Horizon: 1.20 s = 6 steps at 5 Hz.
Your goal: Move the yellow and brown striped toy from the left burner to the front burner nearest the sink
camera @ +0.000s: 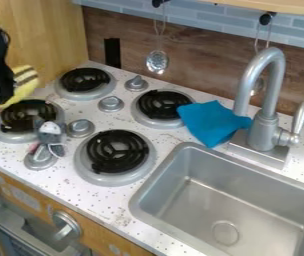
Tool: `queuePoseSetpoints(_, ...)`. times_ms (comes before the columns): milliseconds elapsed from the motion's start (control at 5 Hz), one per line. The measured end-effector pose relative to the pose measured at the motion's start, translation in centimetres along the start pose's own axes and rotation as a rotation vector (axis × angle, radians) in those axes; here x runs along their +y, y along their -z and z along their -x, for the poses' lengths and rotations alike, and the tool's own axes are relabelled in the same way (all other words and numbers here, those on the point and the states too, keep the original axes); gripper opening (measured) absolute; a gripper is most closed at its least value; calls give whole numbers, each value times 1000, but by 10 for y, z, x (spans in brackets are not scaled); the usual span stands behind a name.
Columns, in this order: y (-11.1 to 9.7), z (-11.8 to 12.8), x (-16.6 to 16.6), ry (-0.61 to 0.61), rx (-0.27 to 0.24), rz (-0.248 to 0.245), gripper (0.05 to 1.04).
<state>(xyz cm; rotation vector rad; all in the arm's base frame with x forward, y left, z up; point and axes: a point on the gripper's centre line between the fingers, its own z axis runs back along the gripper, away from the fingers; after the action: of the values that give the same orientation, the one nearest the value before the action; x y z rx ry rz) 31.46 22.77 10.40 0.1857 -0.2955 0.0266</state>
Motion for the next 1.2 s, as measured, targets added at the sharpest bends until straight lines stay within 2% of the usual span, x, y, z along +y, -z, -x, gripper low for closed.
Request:
queuePoseSetpoints(200,-25,-6,-26,37,-54,92,659)
queuePoseSetpoints(400,-23,-6,-73,144,-48,172,659)
queuePoseSetpoints(600,-11,-4,-130,271,-24,184,659)
queuePoseSetpoints(800,-3,0,-149,321,-39,186,659)
queuePoseSetpoints(1200,29,-2,-165,359,6,196,659)
